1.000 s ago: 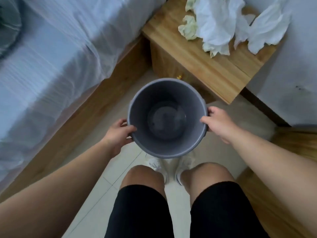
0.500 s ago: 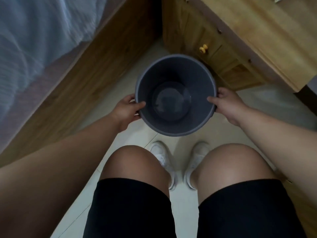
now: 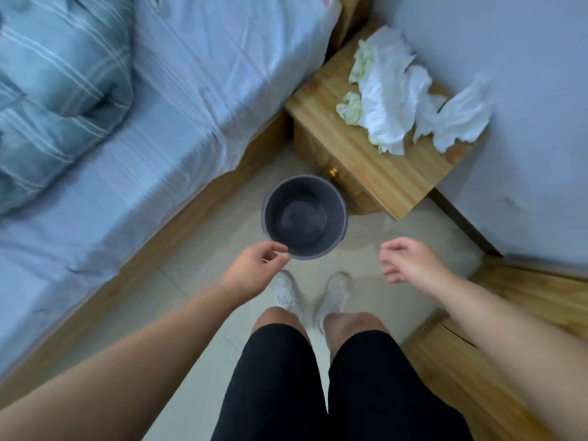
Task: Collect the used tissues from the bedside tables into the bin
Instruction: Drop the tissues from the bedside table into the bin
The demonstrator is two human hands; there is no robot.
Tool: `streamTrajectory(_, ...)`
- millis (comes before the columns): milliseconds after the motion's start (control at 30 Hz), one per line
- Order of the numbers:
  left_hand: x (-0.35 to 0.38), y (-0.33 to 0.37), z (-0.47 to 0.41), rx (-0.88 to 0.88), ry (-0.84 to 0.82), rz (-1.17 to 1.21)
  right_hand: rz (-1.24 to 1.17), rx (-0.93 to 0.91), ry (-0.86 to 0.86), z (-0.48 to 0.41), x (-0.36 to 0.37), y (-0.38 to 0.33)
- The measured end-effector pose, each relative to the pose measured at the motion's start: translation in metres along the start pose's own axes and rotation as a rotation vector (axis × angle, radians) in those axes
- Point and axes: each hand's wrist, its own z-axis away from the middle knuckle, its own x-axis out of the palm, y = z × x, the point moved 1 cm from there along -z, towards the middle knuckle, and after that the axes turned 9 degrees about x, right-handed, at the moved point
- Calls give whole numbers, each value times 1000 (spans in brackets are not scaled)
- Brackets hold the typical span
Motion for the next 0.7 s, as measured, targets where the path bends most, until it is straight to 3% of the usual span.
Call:
streamTrajectory(133, -22, 57, 77, 48, 34, -53, 157, -49, 20, 105, -42, -12)
streamTrajectory(333, -47, 79, 126, -108, 48, 67, 289, -131, 73, 172, -80, -28)
streamTrajectory(533, -52, 82, 123, -196, 161, 132, 295, -157, 82, 159, -121, -41)
streamTrajectory(700, -4, 121, 85, -229, 203, 182, 346, -189, 112, 93, -179, -59)
